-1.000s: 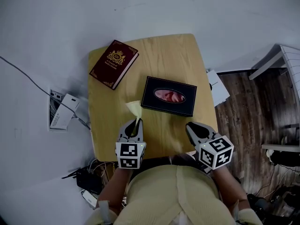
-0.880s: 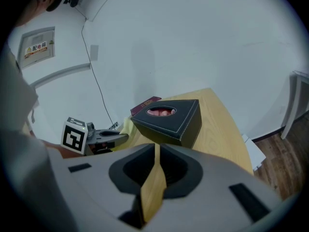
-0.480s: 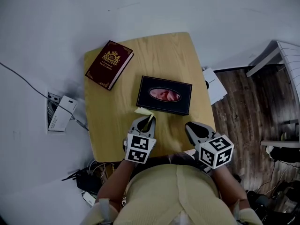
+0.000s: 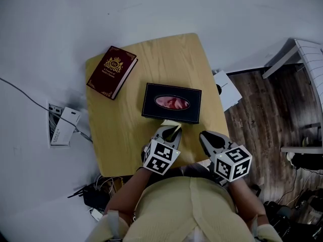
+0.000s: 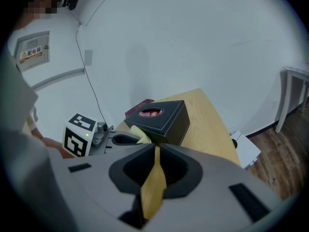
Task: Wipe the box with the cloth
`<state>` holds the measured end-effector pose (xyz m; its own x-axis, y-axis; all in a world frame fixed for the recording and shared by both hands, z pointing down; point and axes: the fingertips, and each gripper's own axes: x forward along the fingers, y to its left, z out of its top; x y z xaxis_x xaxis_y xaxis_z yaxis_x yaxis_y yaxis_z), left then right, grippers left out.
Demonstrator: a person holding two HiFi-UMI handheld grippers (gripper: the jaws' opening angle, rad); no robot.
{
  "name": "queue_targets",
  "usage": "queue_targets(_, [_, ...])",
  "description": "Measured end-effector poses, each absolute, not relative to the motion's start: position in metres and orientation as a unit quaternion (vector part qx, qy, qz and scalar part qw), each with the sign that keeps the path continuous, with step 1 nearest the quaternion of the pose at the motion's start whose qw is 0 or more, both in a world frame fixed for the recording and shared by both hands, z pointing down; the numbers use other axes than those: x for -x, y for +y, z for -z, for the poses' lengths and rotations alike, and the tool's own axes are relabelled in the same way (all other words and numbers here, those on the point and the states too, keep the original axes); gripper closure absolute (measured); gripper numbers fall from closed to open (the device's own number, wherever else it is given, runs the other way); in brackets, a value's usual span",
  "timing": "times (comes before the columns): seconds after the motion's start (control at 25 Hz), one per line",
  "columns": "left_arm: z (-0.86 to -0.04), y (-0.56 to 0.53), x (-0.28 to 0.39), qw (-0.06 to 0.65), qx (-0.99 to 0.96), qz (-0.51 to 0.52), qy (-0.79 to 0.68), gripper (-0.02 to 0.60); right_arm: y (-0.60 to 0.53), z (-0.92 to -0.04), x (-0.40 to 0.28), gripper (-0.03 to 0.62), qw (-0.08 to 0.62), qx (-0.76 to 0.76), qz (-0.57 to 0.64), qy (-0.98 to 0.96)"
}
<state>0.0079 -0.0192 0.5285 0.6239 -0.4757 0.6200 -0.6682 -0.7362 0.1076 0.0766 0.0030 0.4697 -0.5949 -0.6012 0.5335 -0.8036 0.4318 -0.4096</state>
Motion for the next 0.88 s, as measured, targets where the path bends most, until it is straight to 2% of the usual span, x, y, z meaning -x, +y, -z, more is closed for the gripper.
queue_targets(0.88, [-0.524, 0.026, -0.089, 0.155, -0.936, -0.288, -0.132, 0.552, 0.0, -0.47, -0.105, 0.543, 0.147, -0.455, -0.329, -0.814])
